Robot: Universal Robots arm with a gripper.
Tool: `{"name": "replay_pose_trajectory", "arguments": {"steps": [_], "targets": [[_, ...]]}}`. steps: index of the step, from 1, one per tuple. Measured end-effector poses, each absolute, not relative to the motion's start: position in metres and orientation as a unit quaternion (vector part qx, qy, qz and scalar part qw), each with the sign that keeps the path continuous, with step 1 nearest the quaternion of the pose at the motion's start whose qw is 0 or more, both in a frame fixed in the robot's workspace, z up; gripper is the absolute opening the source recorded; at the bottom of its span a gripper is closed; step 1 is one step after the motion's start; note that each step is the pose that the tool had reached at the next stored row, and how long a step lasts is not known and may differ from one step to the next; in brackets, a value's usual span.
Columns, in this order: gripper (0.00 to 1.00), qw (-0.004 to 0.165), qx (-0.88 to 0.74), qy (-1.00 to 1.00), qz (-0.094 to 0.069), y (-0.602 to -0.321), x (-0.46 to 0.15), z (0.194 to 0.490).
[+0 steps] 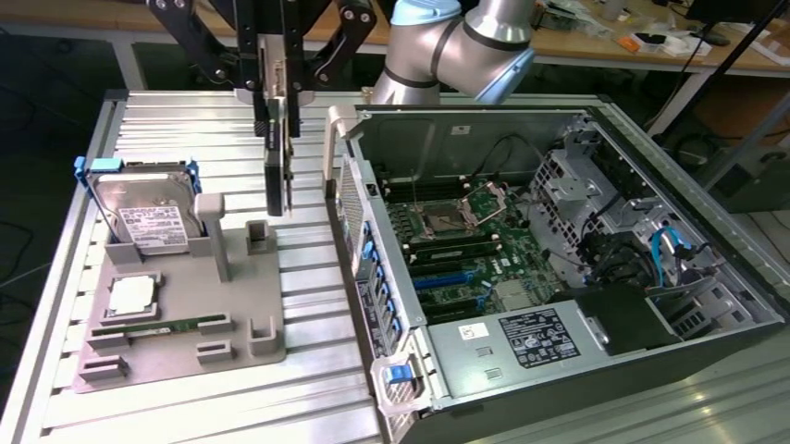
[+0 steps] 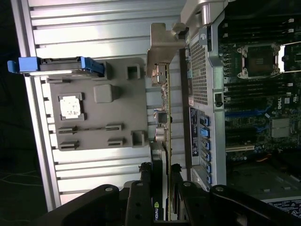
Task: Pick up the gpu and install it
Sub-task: 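Pick up the gpu and move the gpu toward the slot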
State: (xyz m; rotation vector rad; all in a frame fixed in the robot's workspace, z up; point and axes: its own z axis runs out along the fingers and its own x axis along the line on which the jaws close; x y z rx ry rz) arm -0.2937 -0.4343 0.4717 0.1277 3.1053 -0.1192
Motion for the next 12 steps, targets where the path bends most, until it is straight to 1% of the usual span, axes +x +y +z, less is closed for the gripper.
{"name": "replay_pose_trajectory", "arguments": {"steps": [12], "targets": [[0.27, 0.016, 0.041, 0.998, -0.038, -0.434, -0.277, 0.472]]}}
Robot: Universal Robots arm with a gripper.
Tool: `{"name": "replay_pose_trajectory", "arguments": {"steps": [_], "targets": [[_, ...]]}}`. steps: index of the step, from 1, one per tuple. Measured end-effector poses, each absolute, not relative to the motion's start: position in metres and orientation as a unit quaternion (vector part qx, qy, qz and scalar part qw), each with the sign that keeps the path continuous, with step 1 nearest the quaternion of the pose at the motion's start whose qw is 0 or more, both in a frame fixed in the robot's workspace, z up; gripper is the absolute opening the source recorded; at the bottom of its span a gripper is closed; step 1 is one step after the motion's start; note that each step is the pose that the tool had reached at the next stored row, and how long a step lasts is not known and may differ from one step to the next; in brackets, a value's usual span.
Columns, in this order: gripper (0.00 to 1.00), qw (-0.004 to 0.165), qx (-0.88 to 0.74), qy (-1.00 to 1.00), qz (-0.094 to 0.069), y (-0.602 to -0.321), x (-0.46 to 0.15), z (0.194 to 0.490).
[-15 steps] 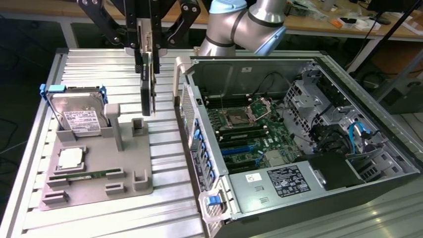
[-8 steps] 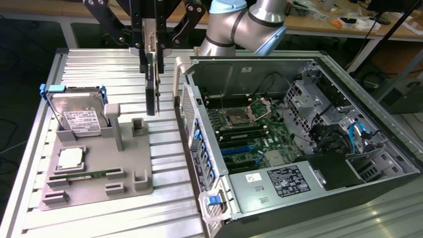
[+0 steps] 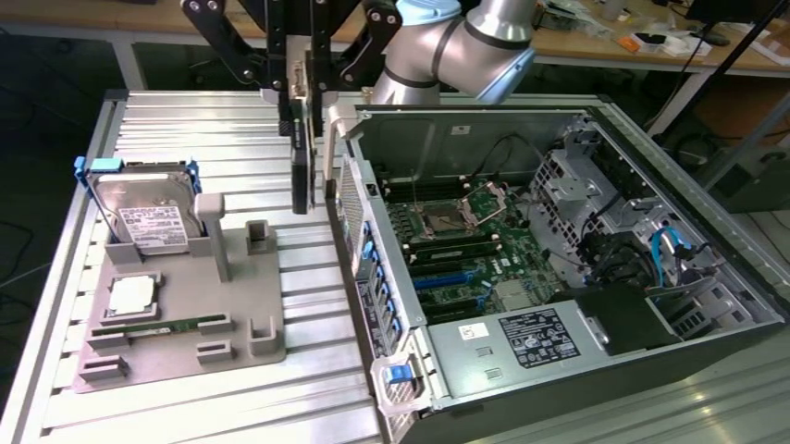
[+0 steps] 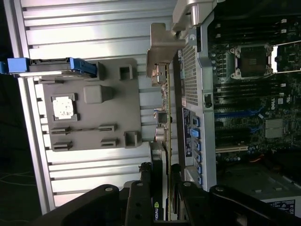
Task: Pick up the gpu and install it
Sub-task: 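Pick up the gpu and move the gpu toward the slot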
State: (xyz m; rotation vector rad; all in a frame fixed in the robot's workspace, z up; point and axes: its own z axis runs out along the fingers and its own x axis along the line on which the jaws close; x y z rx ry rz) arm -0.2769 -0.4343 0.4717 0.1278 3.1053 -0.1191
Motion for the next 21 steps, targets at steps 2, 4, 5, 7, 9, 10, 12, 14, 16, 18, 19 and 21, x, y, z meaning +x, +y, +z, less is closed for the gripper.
{"name": "replay_pose_trajectory", "arguments": {"steps": [2, 4, 5, 7, 9, 10, 12, 14, 16, 18, 19, 21], "targets": [[0.27, 0.016, 0.041, 0.998, -0.038, -0.434, -0.273, 0.472], [0.27, 0.016, 0.041, 0.998, -0.038, -0.434, -0.27, 0.472], [0.27, 0.016, 0.041, 0.998, -0.038, -0.434, -0.268, 0.472], [0.27, 0.016, 0.041, 0.998, -0.038, -0.434, -0.265, 0.472], [0.27, 0.016, 0.041, 0.998, -0.038, -0.434, -0.262, 0.472], [0.27, 0.016, 0.041, 0.998, -0.038, -0.434, -0.261, 0.472], [0.27, 0.016, 0.041, 0.998, -0.038, -0.434, -0.258, 0.472], [0.27, 0.016, 0.041, 0.998, -0.038, -0.434, -0.255, 0.472], [0.27, 0.016, 0.041, 0.998, -0.038, -0.434, -0.253, 0.472], [0.27, 0.016, 0.041, 0.998, -0.038, -0.434, -0.25, 0.472], [0.27, 0.016, 0.041, 0.998, -0.038, -0.434, -0.248, 0.472], [0.27, 0.016, 0.041, 0.998, -0.038, -0.434, -0.245, 0.472]]}}
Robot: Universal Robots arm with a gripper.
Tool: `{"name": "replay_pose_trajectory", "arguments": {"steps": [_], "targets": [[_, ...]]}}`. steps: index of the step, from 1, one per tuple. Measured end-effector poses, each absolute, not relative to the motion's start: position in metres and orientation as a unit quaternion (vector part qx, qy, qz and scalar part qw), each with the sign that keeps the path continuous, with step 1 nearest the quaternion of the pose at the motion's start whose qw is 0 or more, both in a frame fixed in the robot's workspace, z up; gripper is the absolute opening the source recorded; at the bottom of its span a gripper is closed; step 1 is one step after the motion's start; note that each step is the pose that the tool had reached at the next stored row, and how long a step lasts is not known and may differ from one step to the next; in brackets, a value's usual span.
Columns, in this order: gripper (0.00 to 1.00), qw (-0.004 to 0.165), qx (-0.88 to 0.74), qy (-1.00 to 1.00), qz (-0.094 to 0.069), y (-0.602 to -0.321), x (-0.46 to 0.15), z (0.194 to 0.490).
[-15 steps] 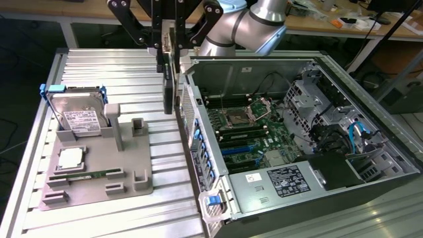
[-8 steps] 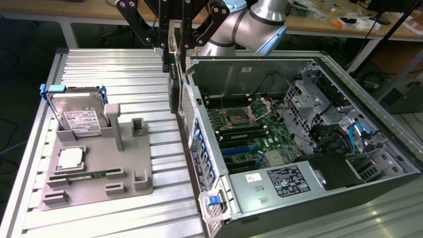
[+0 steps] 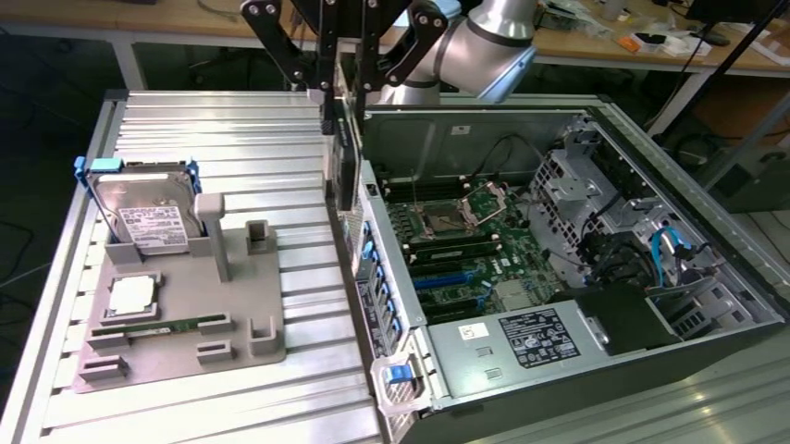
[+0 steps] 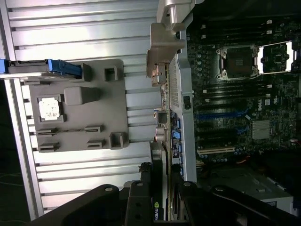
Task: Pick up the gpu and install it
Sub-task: 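Pick up the gpu and move the gpu toward the slot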
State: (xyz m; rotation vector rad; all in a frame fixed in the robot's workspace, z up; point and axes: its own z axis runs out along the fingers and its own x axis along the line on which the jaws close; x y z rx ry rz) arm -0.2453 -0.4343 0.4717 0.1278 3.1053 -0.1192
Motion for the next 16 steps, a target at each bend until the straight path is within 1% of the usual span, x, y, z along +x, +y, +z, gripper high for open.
{"name": "replay_pose_trajectory", "arguments": {"steps": [16], "targets": [[0.27, 0.016, 0.041, 0.998, -0.038, -0.434, -0.226, 0.472]]}}
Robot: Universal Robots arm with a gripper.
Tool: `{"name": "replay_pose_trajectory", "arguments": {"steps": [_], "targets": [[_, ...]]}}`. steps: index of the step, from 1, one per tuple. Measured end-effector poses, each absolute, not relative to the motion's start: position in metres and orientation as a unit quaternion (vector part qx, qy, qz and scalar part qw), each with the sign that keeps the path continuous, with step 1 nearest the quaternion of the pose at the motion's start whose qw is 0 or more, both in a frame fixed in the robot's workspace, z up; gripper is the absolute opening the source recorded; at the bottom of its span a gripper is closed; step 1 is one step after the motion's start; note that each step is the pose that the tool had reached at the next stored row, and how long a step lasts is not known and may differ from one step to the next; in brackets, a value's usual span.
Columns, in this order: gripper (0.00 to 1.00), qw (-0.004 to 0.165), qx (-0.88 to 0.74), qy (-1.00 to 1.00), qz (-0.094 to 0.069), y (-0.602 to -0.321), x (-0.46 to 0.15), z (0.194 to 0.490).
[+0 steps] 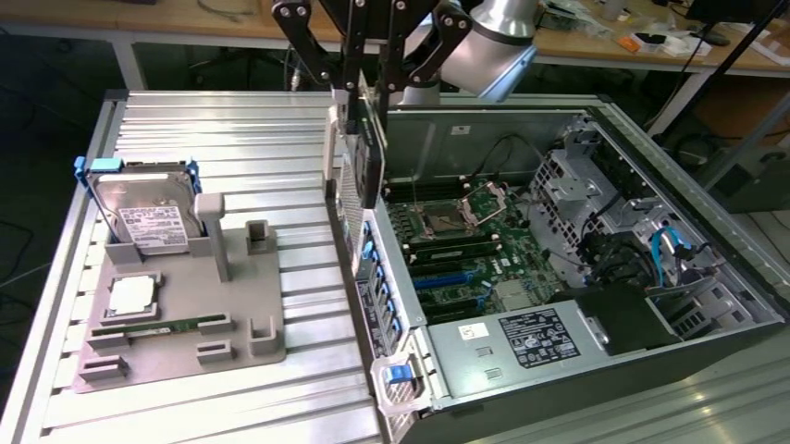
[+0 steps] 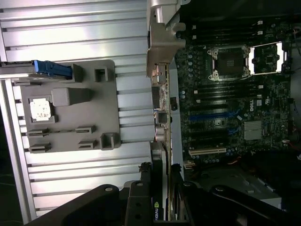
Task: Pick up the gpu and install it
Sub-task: 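Pick up the gpu and move the gpu toward the slot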
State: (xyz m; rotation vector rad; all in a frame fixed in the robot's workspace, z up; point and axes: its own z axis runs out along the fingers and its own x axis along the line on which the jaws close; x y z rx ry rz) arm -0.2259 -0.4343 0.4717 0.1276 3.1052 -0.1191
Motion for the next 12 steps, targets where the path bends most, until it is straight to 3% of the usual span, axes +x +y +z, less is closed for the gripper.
{"name": "replay_pose_trajectory", "arguments": {"steps": [12], "targets": [[0.27, 0.016, 0.041, 0.998, -0.038, -0.434, -0.213, 0.472]]}}
